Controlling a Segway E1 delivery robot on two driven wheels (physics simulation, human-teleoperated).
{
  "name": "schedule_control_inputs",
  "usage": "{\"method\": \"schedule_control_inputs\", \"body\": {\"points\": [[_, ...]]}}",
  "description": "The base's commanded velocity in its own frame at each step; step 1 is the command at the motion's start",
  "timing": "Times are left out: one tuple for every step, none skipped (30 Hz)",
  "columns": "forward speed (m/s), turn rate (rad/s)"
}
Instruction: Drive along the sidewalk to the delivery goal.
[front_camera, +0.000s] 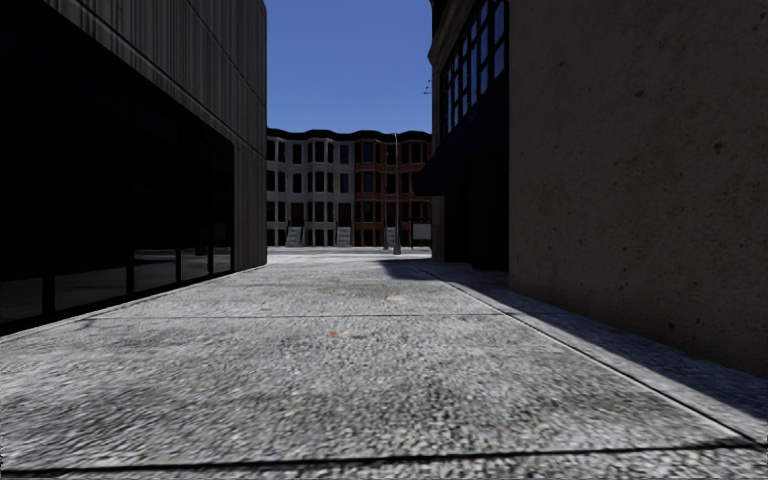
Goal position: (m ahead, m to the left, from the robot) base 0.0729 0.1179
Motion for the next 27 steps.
{"method": "schedule_control_inputs", "body": {"points": [[0.00,0.00],[0.00,0.00],[0.00,0.00],[0.00,0.00],[0.00,0.00],[0.00,0.00],[0.00,0.00],[0.00,0.00],[0.00,0.00],[0.00,0.00],[0.00,0.00],[0.00,0.00],[0.00,0.00],[0.00,0.00],[0.00,0.00],[0.00,0.00],[0.00,0.00],[0.00,0.00],[0.00,0.00],[0.00,0.00],[0.00,0.00],[0.00,0.00],[0.00,0.00],[0.00,0.00],[0.00,0.00],[0.00,0.00],[0.00,0.00]]}}
